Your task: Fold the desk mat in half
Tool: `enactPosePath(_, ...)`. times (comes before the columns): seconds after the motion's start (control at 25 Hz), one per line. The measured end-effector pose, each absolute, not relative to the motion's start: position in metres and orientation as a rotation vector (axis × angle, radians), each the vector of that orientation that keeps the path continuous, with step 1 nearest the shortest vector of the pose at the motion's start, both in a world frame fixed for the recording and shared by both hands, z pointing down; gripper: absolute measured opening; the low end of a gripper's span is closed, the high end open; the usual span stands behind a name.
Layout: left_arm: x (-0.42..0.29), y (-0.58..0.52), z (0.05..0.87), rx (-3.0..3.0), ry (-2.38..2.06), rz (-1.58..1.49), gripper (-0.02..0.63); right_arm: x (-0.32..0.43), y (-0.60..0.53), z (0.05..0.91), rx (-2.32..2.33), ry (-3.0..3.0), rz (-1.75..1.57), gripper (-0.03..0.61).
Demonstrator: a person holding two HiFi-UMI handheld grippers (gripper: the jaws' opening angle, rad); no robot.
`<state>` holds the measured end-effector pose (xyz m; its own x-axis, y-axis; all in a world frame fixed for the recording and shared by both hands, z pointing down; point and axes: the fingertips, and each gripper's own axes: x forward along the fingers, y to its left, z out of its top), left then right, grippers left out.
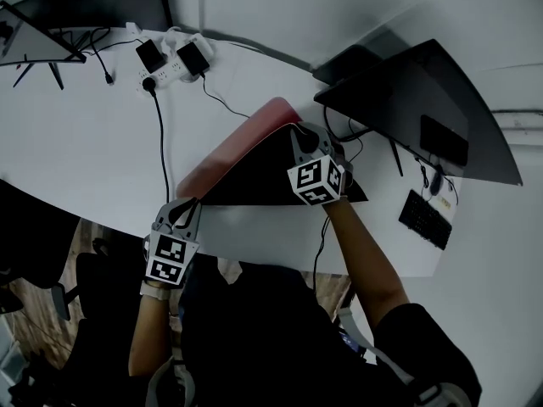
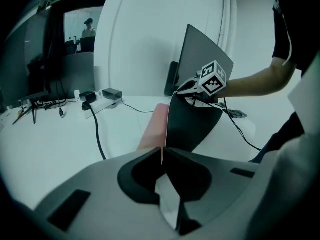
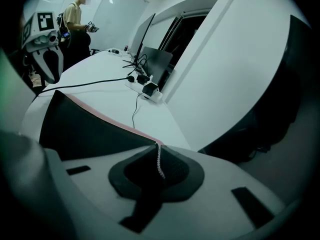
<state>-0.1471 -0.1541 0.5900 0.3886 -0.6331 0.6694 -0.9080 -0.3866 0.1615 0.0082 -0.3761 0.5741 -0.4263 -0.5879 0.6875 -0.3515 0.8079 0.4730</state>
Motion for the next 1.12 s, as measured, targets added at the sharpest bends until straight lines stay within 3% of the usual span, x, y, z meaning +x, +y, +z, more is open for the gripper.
enactPosePath(1.12,-0.156,-0.175,0.628,1.989,-1.359,0.728,0.009,-0.022,-0.440,0.622,0.658,-2.039,-0.310,0.038)
